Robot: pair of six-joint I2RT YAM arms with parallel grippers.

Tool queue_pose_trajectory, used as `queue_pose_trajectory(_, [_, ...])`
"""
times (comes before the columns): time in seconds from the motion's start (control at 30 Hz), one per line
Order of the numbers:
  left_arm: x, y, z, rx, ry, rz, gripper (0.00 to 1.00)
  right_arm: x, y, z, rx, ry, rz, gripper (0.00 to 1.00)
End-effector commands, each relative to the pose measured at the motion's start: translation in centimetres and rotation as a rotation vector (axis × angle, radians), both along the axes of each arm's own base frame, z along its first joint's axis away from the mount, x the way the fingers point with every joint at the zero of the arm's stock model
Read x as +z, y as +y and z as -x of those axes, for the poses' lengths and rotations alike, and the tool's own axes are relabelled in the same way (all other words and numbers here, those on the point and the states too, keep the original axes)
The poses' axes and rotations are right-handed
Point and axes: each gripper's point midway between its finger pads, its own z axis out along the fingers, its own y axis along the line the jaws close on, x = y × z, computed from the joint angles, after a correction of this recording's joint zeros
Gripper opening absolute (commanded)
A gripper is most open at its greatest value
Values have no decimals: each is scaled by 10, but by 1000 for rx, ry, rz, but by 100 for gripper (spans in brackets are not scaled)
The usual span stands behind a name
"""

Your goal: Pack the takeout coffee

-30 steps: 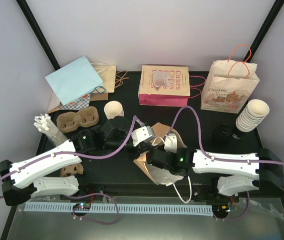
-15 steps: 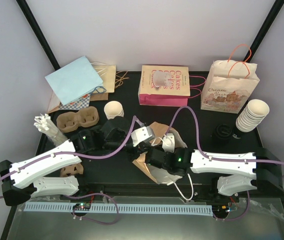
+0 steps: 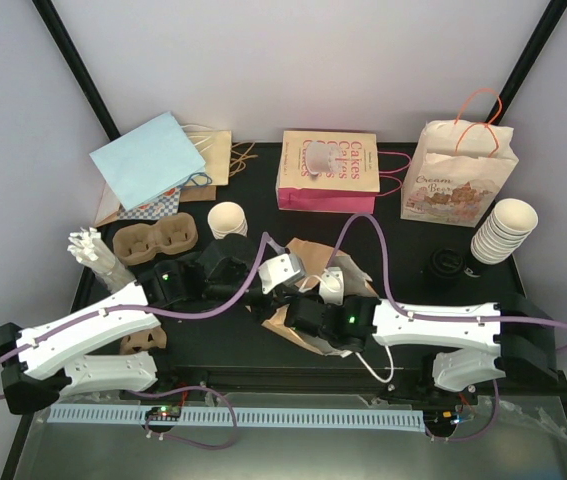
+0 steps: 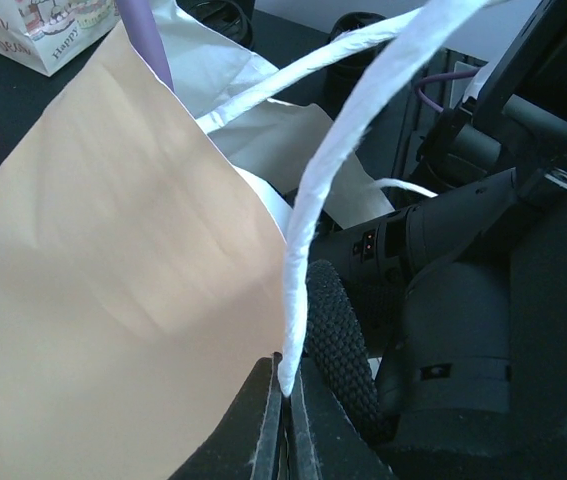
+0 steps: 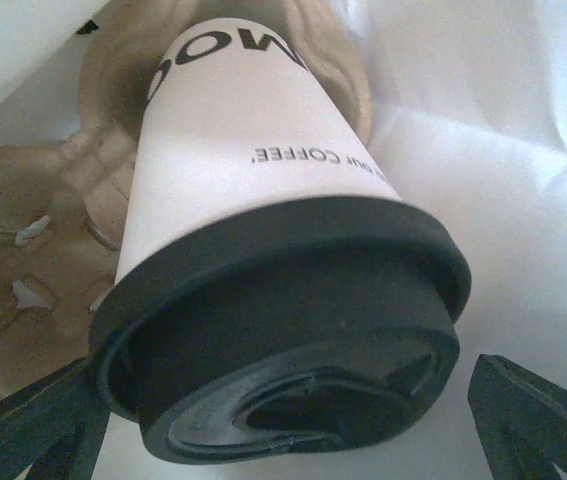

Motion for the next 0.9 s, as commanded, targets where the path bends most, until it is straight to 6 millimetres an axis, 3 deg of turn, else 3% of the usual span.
queue_pose_trajectory(0.0, [10, -2, 23, -97, 46, 49, 2, -5, 0, -9, -11, -11, 29, 100])
queue_pose_trajectory(0.3, [7, -2, 26, -101, 61, 50, 2, -6, 11, -11, 38, -11, 0, 100])
queue_pose_trajectory(0.43, [8, -1, 26, -102, 58, 52, 2, -7, 10, -10, 40, -6, -4, 94])
queue_pose_trajectory(0.87, [-2, 3, 14, -38, 40, 2, 1, 28, -1, -6, 64, -33, -59, 82])
